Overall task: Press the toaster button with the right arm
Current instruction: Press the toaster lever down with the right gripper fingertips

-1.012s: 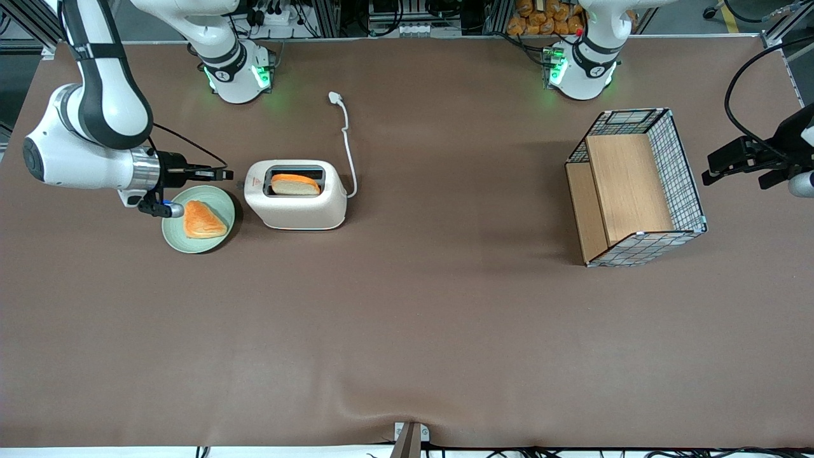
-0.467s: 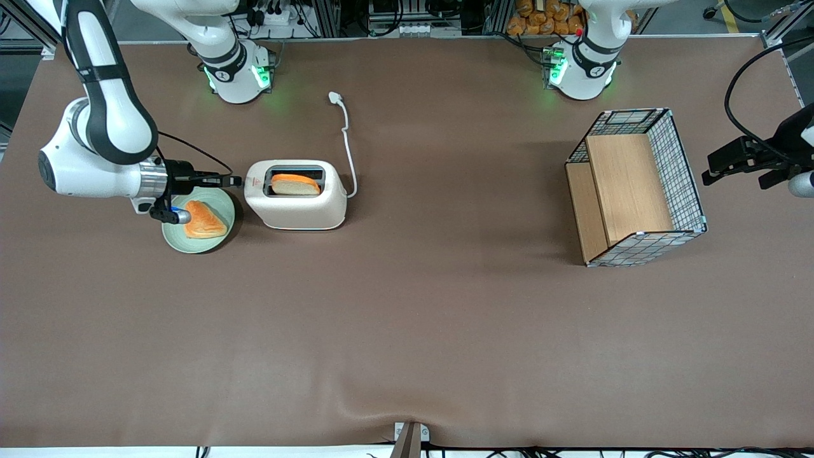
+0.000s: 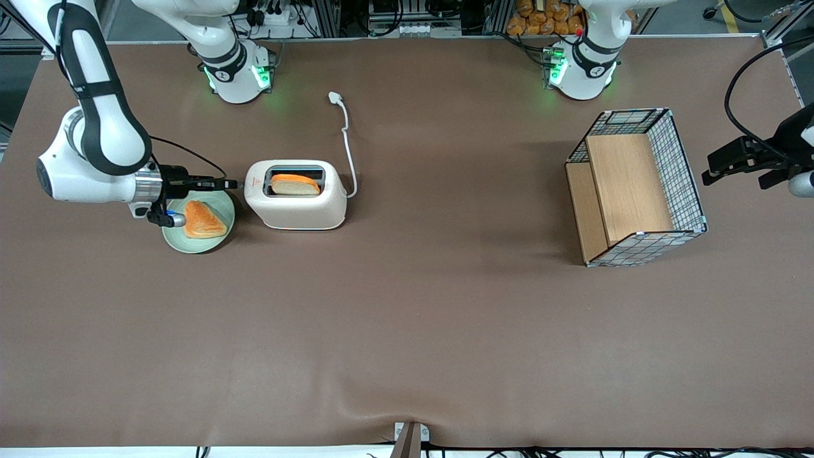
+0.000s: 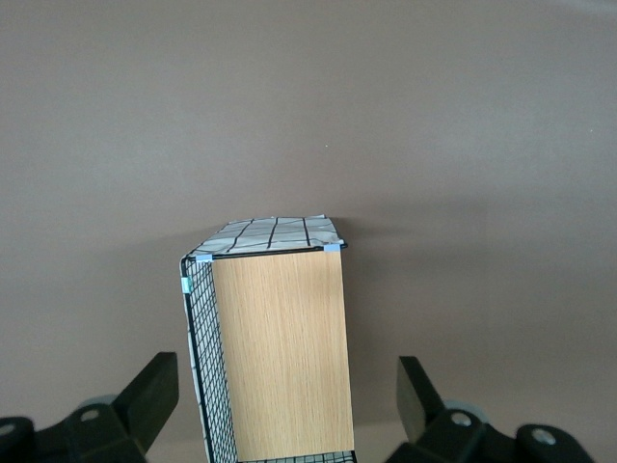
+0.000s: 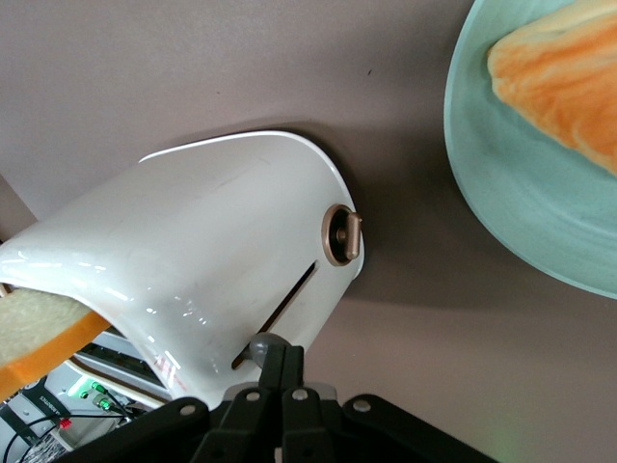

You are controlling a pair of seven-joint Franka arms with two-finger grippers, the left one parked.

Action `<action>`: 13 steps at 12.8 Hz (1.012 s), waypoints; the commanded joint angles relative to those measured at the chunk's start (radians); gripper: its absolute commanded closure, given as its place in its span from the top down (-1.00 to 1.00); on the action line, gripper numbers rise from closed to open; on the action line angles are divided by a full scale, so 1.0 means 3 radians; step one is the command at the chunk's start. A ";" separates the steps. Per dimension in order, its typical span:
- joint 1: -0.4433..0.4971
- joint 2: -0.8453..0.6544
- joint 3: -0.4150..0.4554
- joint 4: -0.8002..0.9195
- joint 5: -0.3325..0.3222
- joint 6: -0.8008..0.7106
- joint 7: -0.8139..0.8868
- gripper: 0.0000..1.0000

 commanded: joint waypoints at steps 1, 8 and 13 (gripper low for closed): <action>-0.0032 0.0008 0.0034 -0.0031 0.0099 0.0039 -0.0102 -1.00; 0.0008 0.0121 0.0034 -0.0031 0.0099 0.0116 -0.0117 -1.00; 0.0024 0.0289 0.0039 -0.0026 0.0114 0.0238 -0.0250 -1.00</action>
